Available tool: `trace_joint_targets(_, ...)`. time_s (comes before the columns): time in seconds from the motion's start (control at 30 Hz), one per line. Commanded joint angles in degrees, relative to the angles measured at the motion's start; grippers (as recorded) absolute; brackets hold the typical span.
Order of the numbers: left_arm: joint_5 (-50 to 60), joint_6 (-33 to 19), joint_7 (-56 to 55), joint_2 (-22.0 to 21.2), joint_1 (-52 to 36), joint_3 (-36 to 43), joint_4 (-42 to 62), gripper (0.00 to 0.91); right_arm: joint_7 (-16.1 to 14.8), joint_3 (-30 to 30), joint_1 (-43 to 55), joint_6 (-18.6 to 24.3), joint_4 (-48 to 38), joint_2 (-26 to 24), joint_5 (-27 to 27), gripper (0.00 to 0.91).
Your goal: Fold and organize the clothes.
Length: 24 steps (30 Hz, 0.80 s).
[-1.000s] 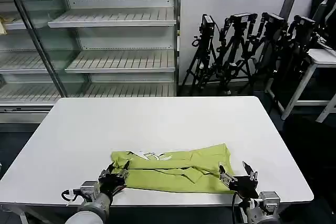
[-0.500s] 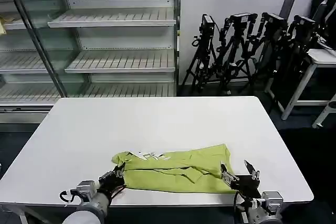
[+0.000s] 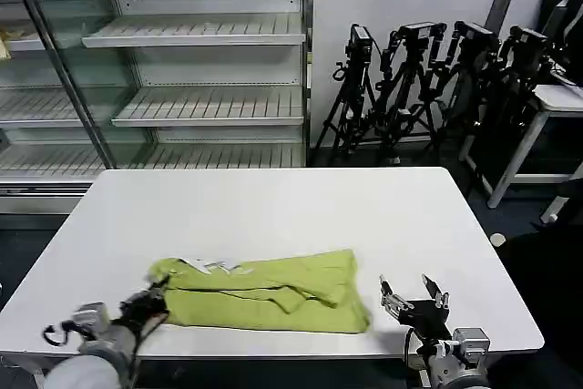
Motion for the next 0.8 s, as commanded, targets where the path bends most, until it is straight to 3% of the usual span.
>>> trace_joint_targets(0.03,-8.20,0.74,0.70,7.66,0.64,-15.44,2.25,0.020,0.04,-0.36,0.66,0.04,-0.27,-0.05,0.07,0.907)
trace_joint_targets(0.27,-17.28,2.04,0.55,5.85,-0.52,-12.66,-4.43,0.020,0.01,-0.05,-0.13,0.30,-0.32,-0.26,-0.01,0.907)
trace_joint_targets(0.5,-24.29,1.97,0.93,-2.61,-3.86,-0.80,-10.60,0.020,0.15,1.42,-2.12,0.32,0.60,-0.39,-0.07,0.907)
trace_joint_targets(0.8,-19.92,1.18,1.32,-9.36,-10.04,16.06,-10.40,0.020,-0.02,3.75,-4.79,0.74,1.64,-0.23,-0.07,0.907)
